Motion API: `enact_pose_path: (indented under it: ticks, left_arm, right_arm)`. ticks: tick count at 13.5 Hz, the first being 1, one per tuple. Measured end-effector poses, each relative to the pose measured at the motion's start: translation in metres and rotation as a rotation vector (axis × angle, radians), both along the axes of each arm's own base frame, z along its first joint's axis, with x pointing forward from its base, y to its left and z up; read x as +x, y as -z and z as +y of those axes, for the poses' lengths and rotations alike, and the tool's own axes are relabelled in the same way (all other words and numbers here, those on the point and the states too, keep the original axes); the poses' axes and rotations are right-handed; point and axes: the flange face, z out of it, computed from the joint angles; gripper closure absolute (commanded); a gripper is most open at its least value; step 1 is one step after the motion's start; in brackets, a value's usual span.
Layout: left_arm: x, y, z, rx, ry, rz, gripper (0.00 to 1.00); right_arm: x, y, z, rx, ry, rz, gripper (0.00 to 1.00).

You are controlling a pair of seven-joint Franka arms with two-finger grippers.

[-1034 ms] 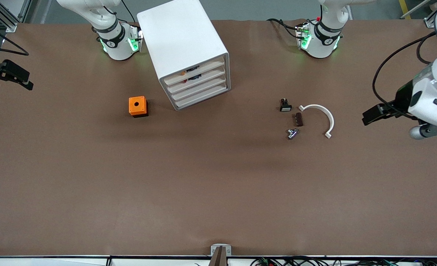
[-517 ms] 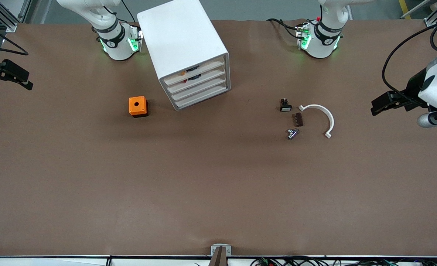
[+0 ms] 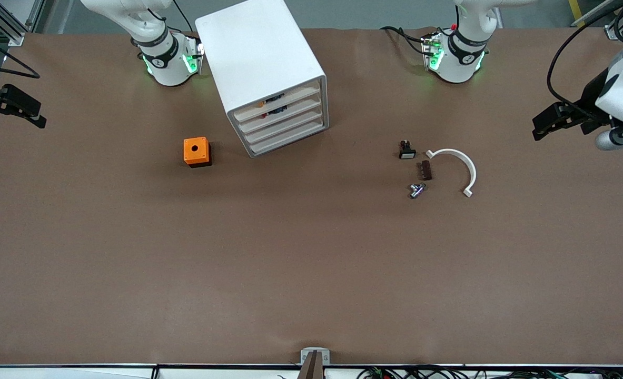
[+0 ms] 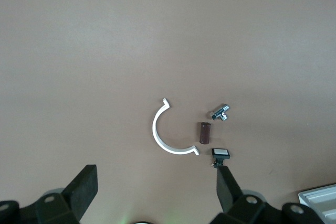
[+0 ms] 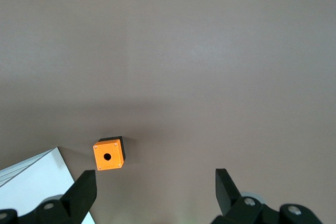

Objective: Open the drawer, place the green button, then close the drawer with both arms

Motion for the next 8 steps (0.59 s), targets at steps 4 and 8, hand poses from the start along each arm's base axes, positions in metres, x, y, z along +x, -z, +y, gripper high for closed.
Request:
enact_pose_path:
  ticks: [4,8]
  left_arm:
    - [-0.021,-0.002,-0.002,0.006,0.009,-0.030,0.00]
    - [-0.022,-0.006,0.001,0.005,0.014,-0.038,0.00]
  right_arm:
    - [0.001,0.002,0.000,0.000,0.000,0.003,0.00]
    - [0.001,0.002,0.001,0.000,-0.001,0.005,0.00]
